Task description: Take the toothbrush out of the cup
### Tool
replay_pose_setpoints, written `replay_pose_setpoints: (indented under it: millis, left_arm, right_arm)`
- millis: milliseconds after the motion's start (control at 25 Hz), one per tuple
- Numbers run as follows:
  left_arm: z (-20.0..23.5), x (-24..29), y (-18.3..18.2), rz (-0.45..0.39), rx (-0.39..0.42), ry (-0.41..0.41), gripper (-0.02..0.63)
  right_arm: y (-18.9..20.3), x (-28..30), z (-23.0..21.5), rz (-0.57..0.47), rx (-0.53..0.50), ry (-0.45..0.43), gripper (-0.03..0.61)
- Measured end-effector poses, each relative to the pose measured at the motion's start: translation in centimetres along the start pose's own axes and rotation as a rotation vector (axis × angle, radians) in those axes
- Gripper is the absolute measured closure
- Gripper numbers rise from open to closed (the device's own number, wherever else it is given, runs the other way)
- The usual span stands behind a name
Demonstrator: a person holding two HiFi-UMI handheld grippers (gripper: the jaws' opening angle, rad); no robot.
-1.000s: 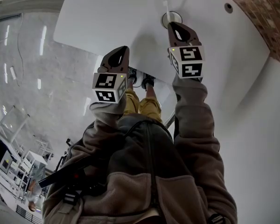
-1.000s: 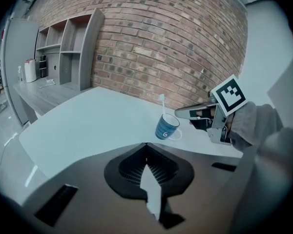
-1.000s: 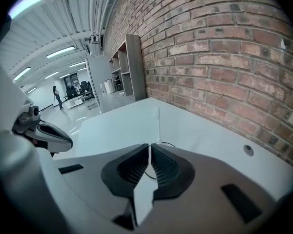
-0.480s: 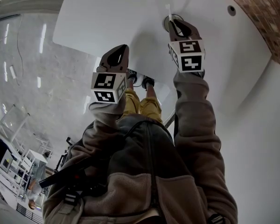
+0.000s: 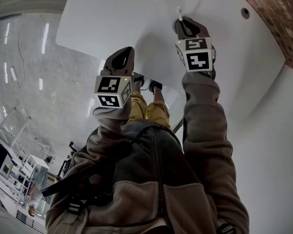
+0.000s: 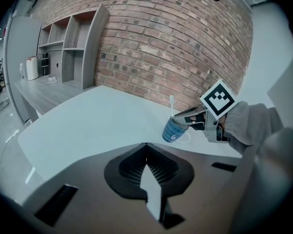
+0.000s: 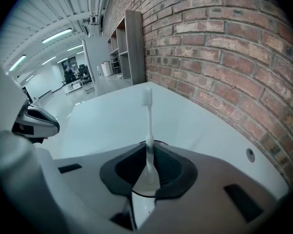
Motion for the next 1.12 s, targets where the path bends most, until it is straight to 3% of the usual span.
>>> replay_pose_setpoints:
  millis: [640, 840, 1120]
  left_arm:
    - [-0.2, -1.4, -1.6, -0.032, 0.009, 0.008, 0.611]
    - [-0.9, -2.1, -2.6, -0.063, 0.031, 0.012, 0.611]
    - [-2.4, -4.8, -6.9, -0.154, 0.072, 0.031, 0.611]
  right_arm:
    - [-1.7, -3.1, 0.8, -0.074, -0.018, 0.017, 0.548]
    - [-3.2, -6.3, 1.4, -0.179, -0.04, 0.044, 0.546]
    - [-6.5, -13.7, 3.6, -0.347, -0.044, 0.07, 0.547]
Point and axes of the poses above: the fingertips, and each gripper's own axes: x forward along the fingers, z to its left, y out of its underside, the point moved 2 cm from there along -x, backward along the fingers, and after that the axes turned 11 degrees about x, right-handed, at the moved point
